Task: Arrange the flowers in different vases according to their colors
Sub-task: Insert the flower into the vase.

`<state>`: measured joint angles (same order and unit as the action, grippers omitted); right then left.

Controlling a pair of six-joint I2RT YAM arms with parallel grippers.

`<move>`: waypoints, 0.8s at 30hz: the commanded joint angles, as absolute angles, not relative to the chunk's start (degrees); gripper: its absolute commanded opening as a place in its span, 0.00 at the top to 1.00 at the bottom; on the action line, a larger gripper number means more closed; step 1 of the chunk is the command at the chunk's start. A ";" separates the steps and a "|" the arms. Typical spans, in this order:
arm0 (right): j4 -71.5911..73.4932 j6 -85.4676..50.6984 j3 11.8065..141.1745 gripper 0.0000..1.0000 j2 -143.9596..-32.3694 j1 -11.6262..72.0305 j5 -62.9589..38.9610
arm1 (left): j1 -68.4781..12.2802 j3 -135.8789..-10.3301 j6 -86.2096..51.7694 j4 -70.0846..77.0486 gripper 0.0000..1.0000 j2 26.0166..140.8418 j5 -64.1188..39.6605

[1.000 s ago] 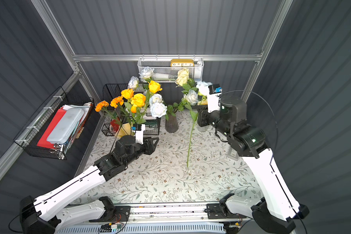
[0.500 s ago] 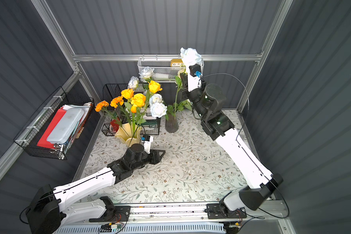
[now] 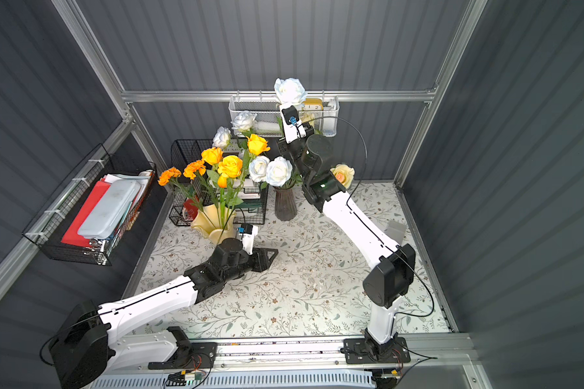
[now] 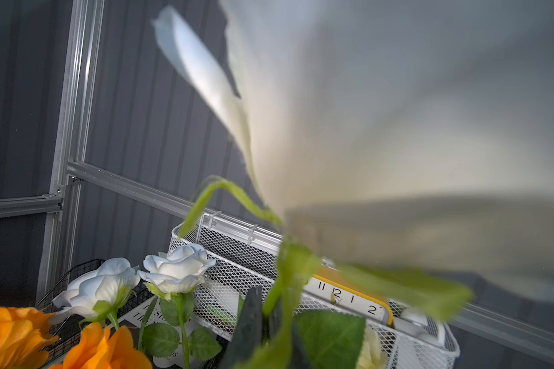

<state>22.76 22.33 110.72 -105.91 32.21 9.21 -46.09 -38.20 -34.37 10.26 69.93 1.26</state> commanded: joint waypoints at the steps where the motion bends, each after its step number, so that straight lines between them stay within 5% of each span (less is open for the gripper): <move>1: 28.56 24.38 112.76 1.00 -107.49 32.31 9.87 | -45.79 -37.98 -34.06 10.58 0.46 70.41 1.65; 13: 35.27 23.21 102.71 1.00 -107.23 32.26 11.85 | -45.83 -37.75 -33.49 10.33 0.45 70.69 2.55; 16: 35.75 23.53 99.68 0.55 -104.79 32.27 12.49 | -45.83 -37.88 -33.23 10.12 0.42 70.41 2.54; 19: 35.15 23.84 97.47 0.24 -102.57 32.27 13.81 | -45.79 -38.26 -32.87 10.16 0.42 70.83 2.75; 22: 34.47 24.41 94.23 0.03 -99.39 32.52 13.44 | -45.81 -39.30 -33.39 9.17 0.41 71.35 3.60; 24: 30.82 24.23 92.84 0.01 -96.72 32.61 13.22 | -45.80 -39.93 -33.47 8.44 0.40 71.52 3.47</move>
